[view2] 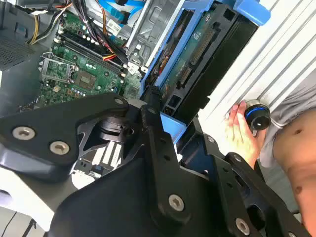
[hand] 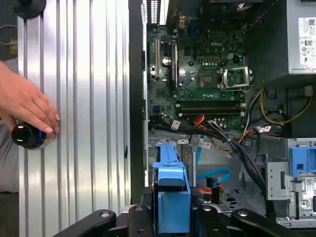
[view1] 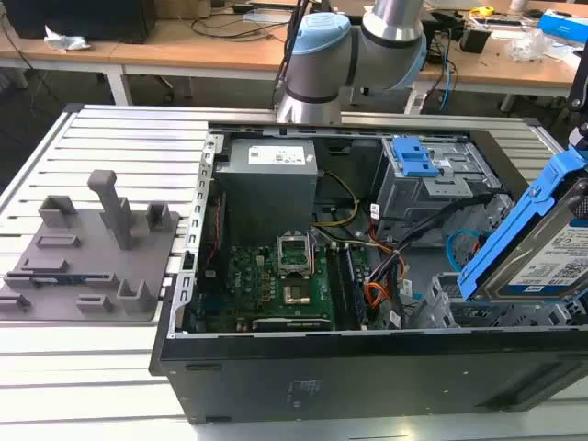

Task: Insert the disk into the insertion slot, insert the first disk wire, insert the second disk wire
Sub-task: 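Insert the disk into the insertion slot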

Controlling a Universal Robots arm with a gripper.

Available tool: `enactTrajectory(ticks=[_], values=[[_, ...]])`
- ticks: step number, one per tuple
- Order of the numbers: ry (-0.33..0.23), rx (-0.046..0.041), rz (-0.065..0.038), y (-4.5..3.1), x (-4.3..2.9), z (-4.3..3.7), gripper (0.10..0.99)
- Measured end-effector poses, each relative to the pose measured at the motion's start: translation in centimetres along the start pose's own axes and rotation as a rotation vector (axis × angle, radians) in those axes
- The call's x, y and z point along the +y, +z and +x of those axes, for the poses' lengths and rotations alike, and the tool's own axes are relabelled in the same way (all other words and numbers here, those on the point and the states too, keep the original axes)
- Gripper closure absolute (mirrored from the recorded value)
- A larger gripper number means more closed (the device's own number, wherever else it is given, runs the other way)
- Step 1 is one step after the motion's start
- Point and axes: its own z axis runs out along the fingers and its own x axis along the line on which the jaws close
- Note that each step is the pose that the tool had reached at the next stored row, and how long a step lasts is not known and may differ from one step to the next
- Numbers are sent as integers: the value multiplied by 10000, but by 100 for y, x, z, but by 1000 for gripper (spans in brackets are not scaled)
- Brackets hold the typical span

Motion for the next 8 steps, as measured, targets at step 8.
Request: enactTrajectory(ticks=[8], values=[[0, 0, 0, 0, 0, 0, 722]])
